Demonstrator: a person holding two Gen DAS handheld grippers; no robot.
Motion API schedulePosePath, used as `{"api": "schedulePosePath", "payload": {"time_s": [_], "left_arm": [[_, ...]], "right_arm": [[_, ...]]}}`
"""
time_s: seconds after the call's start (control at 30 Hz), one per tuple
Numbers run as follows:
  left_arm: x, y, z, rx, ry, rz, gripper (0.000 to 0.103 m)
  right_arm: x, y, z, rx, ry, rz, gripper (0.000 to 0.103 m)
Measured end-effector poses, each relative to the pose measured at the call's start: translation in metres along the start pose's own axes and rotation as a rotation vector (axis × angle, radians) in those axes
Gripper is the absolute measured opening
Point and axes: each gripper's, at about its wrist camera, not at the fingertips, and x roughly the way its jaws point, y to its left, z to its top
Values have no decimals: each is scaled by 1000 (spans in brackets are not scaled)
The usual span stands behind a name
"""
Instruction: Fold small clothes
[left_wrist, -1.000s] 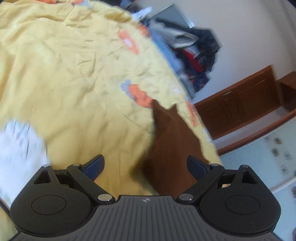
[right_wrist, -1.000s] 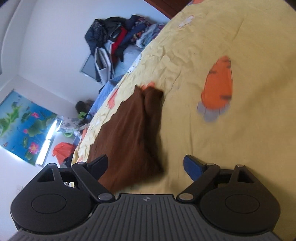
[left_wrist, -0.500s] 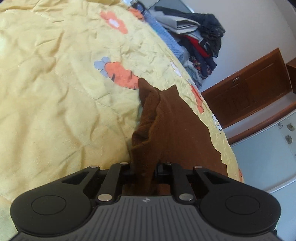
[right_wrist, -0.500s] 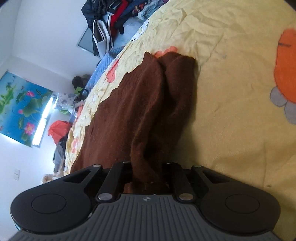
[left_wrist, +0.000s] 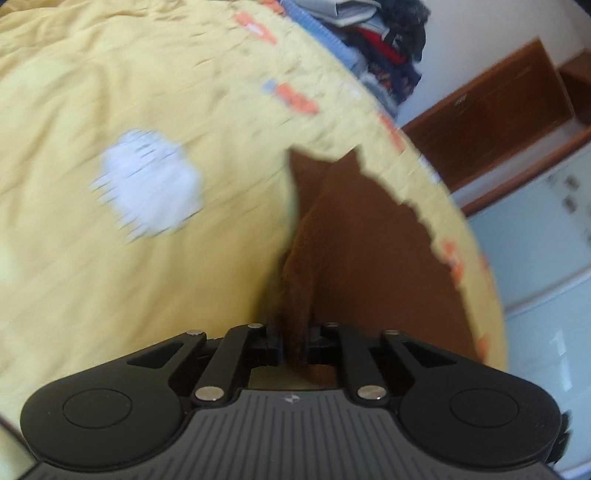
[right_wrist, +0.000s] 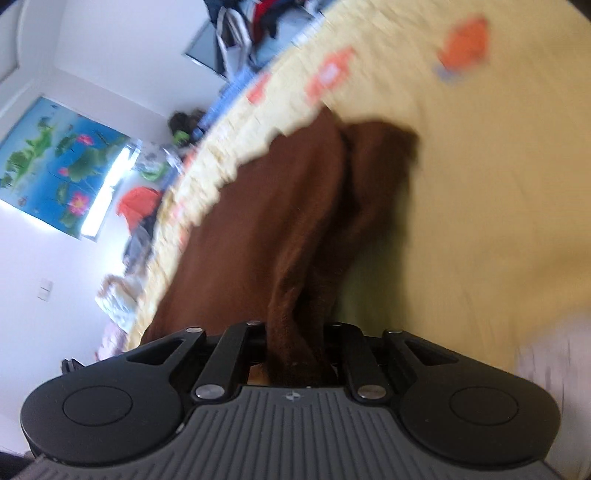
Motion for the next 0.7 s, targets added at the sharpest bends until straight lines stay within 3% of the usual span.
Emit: {"api": "schedulePosePath", "payload": {"time_s": [0.07,0.13,0.17,0.23,0.27,0.3,0.37,0.43,0.47,0.53,0.57,0.63,0.67,0.7], "left_arm": [[-13,-4,4,67,-17,3,15],[-28,-19,20,167,-76,22,16],[-36,-28,31,212,-122,29,23],[-40,-49,55,287,-223,55,60],[-35,-63,65,333,-279,97,88],[-24,-77,73,396,-320,131,92],[16,-103,86,513,-321,207,92],[66,-121,97,557,-255,272,91],[90,-126,100,563,-216,264,89],[129,-133,103,567,-151,272,77],[143,-136,103,573,-129,282,64],[161,-137,100,573,-104,290,62],[167,-136,100,561,-94,305,58],[170,-135,99,556,-101,306,57]], "right_arm": [[-4,-3,-3,11,-15,4,36],[-18,1,12,12,-96,-11,72],[-27,6,23,-11,-164,-33,79],[-35,18,49,-77,-259,-65,83],[-31,23,64,-107,-265,-82,83],[-23,30,79,-147,-262,-99,83],[4,40,108,-229,-234,-154,82],[37,45,134,-267,-192,-214,79],[54,46,146,-281,-170,-230,77],[87,46,158,-275,-127,-274,75],[98,44,160,-272,-104,-285,74],[107,46,158,-313,-110,-280,73],[109,48,156,-329,-108,-278,68],[110,49,154,-338,-89,-262,35]]}}
